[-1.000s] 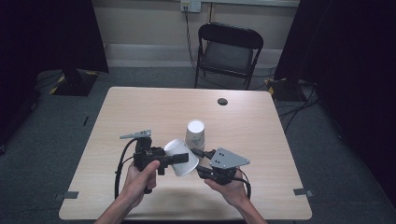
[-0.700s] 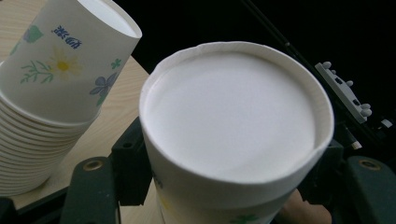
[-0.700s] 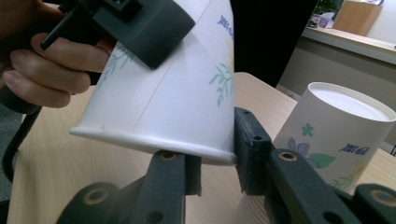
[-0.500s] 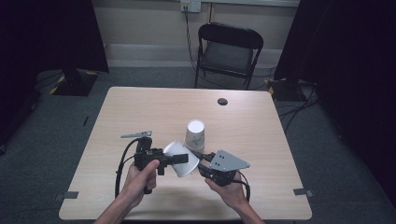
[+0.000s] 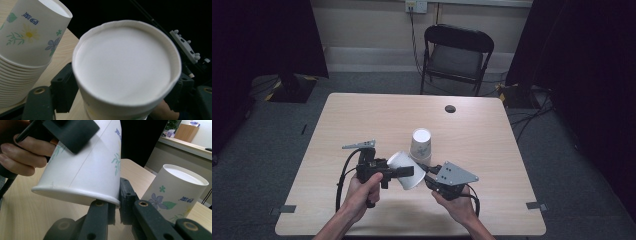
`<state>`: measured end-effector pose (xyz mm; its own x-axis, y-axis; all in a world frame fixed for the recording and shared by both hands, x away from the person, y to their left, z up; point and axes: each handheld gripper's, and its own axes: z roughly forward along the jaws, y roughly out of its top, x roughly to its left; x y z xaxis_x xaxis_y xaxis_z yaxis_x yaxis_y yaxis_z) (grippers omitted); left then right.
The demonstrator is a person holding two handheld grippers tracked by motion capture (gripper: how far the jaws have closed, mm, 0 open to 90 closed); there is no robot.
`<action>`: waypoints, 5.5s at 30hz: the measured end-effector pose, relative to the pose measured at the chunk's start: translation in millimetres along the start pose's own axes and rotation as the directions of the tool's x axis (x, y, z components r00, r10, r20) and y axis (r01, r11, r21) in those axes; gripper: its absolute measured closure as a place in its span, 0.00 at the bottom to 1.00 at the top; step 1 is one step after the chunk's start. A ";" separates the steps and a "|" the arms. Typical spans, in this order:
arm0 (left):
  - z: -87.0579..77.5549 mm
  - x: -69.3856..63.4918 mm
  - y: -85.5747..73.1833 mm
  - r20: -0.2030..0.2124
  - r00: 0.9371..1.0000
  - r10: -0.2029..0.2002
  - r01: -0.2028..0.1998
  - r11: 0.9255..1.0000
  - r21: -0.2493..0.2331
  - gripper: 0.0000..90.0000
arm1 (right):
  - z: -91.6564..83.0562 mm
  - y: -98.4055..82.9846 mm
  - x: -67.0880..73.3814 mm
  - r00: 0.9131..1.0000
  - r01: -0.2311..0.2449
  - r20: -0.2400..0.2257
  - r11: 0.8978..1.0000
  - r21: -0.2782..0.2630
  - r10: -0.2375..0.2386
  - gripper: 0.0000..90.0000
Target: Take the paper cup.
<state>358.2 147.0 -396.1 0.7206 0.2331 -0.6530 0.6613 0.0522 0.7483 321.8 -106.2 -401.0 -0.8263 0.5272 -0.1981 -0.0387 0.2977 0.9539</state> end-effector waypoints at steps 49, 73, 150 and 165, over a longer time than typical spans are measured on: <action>-37.1 -18.5 6.6 -0.192 0.932 0.308 -0.306 0.951 0.038 0.29 | -11.9 0.5 -27.3 0.977 -0.191 -0.068 0.971 0.142 0.202 0.96; -11.4 -43.1 3.7 -0.110 0.787 0.607 -0.552 0.772 0.314 0.24 | 16.4 -0.5 -26.6 0.950 -0.126 -0.204 0.889 0.439 0.235 0.96; 19.7 -19.5 -36.8 -0.160 0.658 0.736 -0.595 0.638 0.488 0.30 | 22.4 13.2 -25.2 0.950 -0.201 -0.161 0.921 0.335 0.266 0.87; 14.6 -21.8 -33.3 -0.170 0.698 0.696 -0.574 0.685 0.449 0.27 | 23.5 19.0 -28.3 0.952 -0.175 -0.184 0.930 0.322 0.243 0.98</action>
<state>323.6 126.0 -408.5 0.9276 0.3638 0.0849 0.1331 -0.5343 0.8347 357.6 -96.7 -382.6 -0.8997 0.4282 0.0845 0.2896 0.4409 0.8496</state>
